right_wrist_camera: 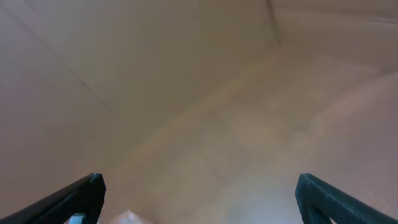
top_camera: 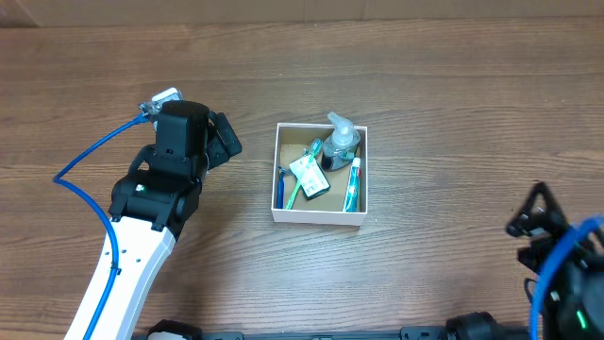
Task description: Pack container
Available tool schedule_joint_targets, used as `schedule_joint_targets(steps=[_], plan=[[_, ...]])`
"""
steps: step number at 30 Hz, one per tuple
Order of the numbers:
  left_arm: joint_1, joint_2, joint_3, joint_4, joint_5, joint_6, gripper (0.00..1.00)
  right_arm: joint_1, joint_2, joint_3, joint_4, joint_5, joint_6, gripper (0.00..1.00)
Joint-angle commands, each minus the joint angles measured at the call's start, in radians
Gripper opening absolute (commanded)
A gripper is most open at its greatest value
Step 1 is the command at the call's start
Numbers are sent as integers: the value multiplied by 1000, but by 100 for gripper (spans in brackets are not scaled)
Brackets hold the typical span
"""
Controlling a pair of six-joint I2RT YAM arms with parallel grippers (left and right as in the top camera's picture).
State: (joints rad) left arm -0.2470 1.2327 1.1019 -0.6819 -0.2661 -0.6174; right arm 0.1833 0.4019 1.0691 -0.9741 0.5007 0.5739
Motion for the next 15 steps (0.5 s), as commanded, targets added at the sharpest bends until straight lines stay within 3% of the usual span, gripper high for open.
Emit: schedule_joint_targets(steps=[1,6,15], plan=[[3,4,17,2,-14,19,100,-6,-158,-149,183,-38,2,100],[3,4,17,2,-14,19,100,-40,-310,-401,505,-182,-122,100],[3,4,17,2,-14,19,100,-99,-398,-715,798,-417,-348,100]])
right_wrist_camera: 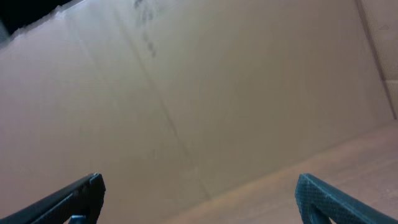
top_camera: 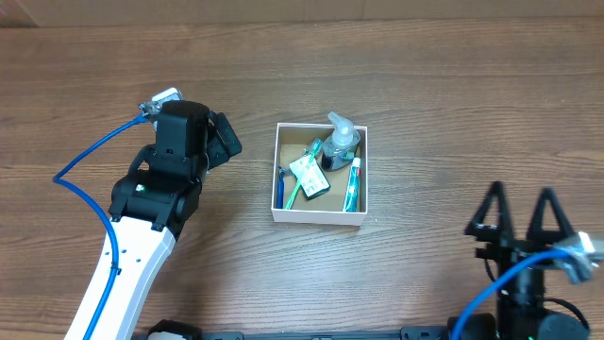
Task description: Pack container
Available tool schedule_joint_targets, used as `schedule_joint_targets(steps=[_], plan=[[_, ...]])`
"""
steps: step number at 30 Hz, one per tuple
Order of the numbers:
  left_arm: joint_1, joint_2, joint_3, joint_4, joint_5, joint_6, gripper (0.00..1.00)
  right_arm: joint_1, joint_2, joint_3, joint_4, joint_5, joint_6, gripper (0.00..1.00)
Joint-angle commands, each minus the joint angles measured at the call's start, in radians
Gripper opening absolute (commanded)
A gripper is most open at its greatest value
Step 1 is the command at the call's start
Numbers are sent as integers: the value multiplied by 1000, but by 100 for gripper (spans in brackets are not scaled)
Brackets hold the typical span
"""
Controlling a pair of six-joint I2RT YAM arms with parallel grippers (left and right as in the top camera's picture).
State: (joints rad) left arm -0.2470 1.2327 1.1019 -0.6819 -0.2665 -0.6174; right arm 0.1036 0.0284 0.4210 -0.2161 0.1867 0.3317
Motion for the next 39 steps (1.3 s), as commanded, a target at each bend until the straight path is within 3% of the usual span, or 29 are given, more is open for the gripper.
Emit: schedule_joint_targets(steps=[1,17,39], plan=[[3,4,17,2,-14,19,100,-24,-25,-93,55,-103,-107,100],[3,4,17,2,-14,19,100,-27,-25,-354,193,-107,-163,100],[3,4,17,2,-14,19,100,-27,-25,-413,139,-129,-205,100]])
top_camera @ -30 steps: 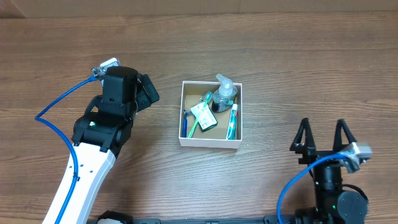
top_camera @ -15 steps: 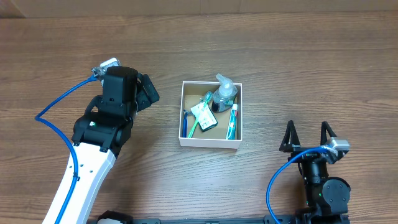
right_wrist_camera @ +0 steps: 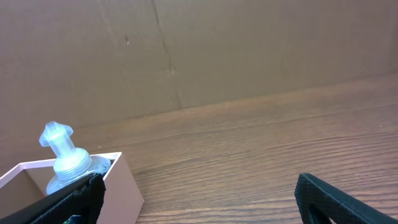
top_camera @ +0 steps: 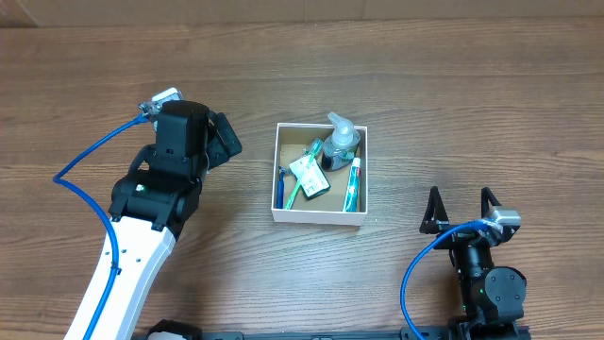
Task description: Pack container
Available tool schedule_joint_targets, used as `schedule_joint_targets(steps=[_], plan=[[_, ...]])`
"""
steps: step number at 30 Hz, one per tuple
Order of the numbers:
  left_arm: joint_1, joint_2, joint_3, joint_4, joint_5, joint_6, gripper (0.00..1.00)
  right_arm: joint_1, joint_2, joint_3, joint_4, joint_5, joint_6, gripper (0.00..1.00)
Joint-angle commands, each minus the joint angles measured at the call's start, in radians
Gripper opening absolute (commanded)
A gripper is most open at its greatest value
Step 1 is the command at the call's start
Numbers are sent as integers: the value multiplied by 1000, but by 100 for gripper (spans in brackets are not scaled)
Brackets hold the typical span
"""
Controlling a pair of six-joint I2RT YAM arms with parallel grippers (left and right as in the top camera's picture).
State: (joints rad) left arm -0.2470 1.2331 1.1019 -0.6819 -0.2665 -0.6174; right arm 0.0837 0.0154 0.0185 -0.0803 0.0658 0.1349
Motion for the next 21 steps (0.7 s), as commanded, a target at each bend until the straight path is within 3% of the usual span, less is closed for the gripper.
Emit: schedule_joint_targets(steps=[1,21], plan=[[3,4,17,2,-14,19,100,-8,-12,-11,3,-8,-8,100],[2,-19,17,0,-14,19,100,-8,-11,-11,3,-8,-8,100]])
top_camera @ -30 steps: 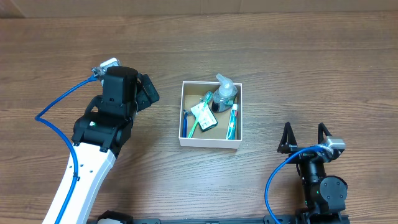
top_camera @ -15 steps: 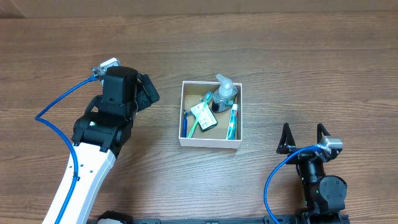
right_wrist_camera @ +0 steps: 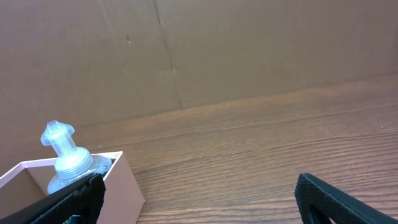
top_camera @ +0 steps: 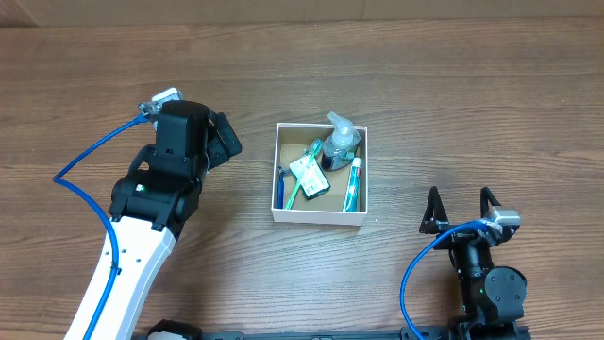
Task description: Pack container
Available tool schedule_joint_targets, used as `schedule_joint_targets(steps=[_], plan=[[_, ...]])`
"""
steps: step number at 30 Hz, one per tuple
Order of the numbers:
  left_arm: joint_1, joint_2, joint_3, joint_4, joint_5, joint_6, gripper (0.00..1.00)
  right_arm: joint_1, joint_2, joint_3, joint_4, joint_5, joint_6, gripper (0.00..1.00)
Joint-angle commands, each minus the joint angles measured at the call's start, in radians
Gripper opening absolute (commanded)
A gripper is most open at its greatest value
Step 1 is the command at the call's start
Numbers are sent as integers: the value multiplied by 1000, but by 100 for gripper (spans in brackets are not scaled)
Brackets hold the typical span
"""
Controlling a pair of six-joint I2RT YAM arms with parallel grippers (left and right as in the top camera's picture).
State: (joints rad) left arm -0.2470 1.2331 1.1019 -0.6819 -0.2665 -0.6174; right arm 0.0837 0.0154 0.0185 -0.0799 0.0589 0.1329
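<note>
A white open box (top_camera: 319, 215) stands mid-table. Inside it are a clear pump bottle (top_camera: 340, 140), a green toothbrush (top_camera: 300, 178), a blue toothbrush (top_camera: 280, 186), a red-and-green toothpaste tube (top_camera: 352, 184) and a small packet (top_camera: 309, 174). My right gripper (top_camera: 459, 210) rests low at the front right of the box, open, with nothing between its fingers. In the right wrist view the box corner (right_wrist_camera: 121, 186) and pump bottle (right_wrist_camera: 62, 162) lie at the lower left. My left gripper (top_camera: 225, 140) is left of the box; its jaws are not clearly readable.
A brown cardboard wall (right_wrist_camera: 217, 50) backs the table. The blue cable (top_camera: 90, 156) loops off the left arm. Bare wood (right_wrist_camera: 261, 162) lies ahead of the right gripper.
My right arm sat at the far right edge with its camera on the wall. Then it stood upright at the front right, fingers spread. By 0.7 s ago it was folded low at the front right of the box, where it stays. The left arm and box contents stayed put.
</note>
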Motion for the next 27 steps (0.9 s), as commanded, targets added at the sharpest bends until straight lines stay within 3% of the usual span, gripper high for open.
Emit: schedule_joint_targets(steps=[1,6,21,27], plan=[[2,-35,17,0,-14,19,100,-8,-11,-11,3,-2,-6,100],[2,-186,17,0,-14,19,100,-8,-11,-11,3,-2,-6,100],[8,-935,17,-7,-22,20,100,-8,-11,-11,3,-2,-6,100],[35,-1135,17,-203,-14,19,100,-8,-11,-11,3,-2,-6,100]])
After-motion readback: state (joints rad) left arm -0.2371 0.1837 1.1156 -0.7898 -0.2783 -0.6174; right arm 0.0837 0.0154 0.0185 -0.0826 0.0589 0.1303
